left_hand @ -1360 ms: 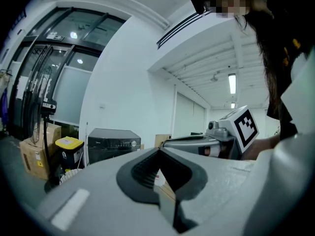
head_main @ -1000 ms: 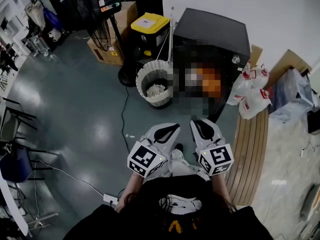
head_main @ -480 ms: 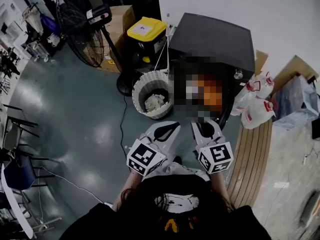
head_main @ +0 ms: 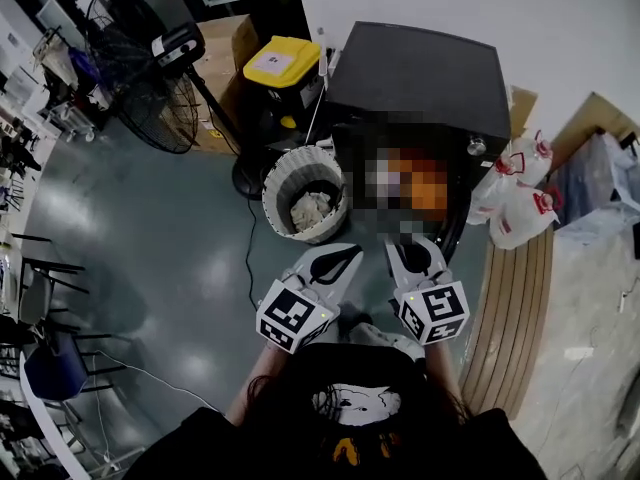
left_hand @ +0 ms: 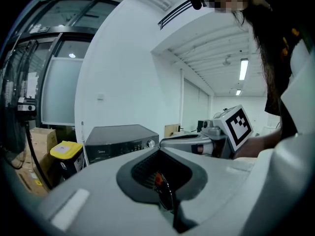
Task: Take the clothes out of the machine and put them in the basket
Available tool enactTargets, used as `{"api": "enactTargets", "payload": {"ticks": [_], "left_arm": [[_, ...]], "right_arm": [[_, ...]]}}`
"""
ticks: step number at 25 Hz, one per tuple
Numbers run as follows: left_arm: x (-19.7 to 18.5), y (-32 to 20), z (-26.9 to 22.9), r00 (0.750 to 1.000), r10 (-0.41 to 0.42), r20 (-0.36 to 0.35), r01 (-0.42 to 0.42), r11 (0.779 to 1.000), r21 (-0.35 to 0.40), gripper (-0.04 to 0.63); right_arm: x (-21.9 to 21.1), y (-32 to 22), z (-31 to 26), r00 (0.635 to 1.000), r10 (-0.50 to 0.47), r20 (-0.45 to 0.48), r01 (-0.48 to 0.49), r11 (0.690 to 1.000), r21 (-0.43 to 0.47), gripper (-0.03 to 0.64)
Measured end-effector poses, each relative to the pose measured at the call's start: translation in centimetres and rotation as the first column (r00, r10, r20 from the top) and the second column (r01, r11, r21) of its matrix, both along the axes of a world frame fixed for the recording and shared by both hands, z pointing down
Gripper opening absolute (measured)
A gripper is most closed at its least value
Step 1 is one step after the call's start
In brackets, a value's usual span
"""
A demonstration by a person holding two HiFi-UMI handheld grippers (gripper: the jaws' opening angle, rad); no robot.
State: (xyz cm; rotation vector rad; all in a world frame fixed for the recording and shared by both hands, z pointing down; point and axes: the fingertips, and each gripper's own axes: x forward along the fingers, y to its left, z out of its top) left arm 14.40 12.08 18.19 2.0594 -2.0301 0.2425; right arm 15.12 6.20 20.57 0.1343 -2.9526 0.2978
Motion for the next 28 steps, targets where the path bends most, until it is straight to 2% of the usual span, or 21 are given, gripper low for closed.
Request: {"api": "enactTargets", "payload": {"ticks": [7, 14, 21, 28], "left_arm": [[-2.0, -1.2, 1.4, 0.997, 0.064, -0.041, -0.064, 0.998, -0.012, 0.0], [-7.3, -3.5, 2.0, 0.981, 0.184, -0.057, -0.185, 0.983, -0.009, 0.0], [-13.9, -6.1, 2.0, 0.946, 0.318, -0.061, -0.319, 0.948, 0.004, 0.0], [-18.2, -6.3, 4.3, 0.898, 0.427, -0.104, -0.431, 0.902, -0.025, 0.0]], "right_arm": [[-0.2, -1.8, 1.0, 0.995, 0.101, -0.028, -0.101, 0.995, -0.009, 0.064], [-3.9, -3.9, 1.2, 0.971, 0.237, -0.043, -0.237, 0.971, -0.014, 0.067], [-8.3, -5.6, 1.9, 0.914, 0.4, -0.068, -0.403, 0.915, -0.032, 0.071], [-11.4, -6.3, 3.9, 0.838, 0.537, -0.092, -0.543, 0.837, -0.064, 0.072]]}}
